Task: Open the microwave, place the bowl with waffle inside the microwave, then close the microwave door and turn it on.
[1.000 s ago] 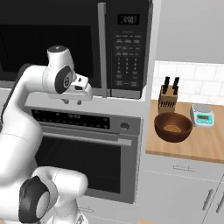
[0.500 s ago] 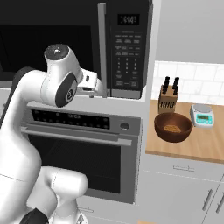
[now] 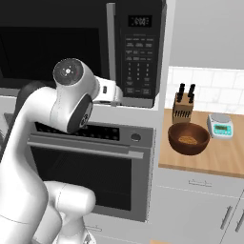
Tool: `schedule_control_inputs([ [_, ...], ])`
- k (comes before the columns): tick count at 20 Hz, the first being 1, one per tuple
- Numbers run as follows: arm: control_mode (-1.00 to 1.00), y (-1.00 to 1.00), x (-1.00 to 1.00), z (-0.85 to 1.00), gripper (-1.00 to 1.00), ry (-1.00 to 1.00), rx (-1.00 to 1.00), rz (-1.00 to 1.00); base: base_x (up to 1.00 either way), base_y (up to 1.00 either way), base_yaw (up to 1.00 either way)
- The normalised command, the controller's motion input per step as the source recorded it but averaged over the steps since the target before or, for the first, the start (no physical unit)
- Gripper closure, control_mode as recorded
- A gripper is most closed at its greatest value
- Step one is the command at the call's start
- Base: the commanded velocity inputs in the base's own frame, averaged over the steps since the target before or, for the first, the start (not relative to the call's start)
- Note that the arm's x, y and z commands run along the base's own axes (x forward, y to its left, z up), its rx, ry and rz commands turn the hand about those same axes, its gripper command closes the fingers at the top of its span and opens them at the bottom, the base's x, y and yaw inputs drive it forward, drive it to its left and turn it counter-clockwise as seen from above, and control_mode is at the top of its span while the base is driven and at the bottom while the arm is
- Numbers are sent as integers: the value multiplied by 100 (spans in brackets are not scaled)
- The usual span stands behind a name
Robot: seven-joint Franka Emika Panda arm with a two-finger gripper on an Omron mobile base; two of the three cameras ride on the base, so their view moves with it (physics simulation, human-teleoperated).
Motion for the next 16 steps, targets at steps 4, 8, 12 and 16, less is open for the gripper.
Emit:
schedule_control_inputs([
  [4, -100, -27, 1, 15, -100, 0, 0, -1, 0, 0, 0],
  [8, -100, -31, 13, 25, -100, 0, 0, -7, 0, 0, 0],
  [12, -100, -16, 18, 27, -100, 0, 3, -8, 0, 0, 0],
  [16, -100, -6, 22, 10, -100, -6, 5, -6, 0, 0, 0],
])
